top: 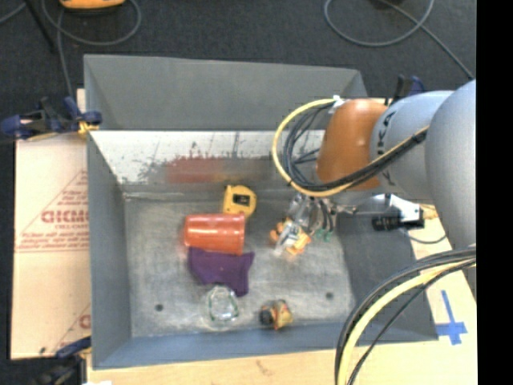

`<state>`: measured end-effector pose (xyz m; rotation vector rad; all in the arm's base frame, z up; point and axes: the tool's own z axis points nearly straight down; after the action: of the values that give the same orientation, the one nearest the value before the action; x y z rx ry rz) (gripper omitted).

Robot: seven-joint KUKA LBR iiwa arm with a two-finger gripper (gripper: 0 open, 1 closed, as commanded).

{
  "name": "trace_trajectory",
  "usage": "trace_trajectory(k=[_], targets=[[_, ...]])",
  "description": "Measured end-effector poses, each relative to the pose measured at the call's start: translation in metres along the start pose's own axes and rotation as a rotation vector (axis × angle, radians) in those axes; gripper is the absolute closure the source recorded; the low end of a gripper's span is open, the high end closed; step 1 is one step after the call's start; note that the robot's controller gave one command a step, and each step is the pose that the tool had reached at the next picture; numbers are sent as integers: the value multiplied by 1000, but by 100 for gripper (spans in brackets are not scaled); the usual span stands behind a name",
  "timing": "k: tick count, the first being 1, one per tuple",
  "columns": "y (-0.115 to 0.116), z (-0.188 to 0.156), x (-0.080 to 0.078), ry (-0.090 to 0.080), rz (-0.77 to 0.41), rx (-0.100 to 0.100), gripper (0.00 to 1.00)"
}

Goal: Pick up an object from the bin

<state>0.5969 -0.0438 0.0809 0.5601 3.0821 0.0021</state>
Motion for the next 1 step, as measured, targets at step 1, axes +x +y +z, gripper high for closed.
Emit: trace_trajectory(k=[1], targets=[[0, -1, 0, 1, -1, 0, 100]])
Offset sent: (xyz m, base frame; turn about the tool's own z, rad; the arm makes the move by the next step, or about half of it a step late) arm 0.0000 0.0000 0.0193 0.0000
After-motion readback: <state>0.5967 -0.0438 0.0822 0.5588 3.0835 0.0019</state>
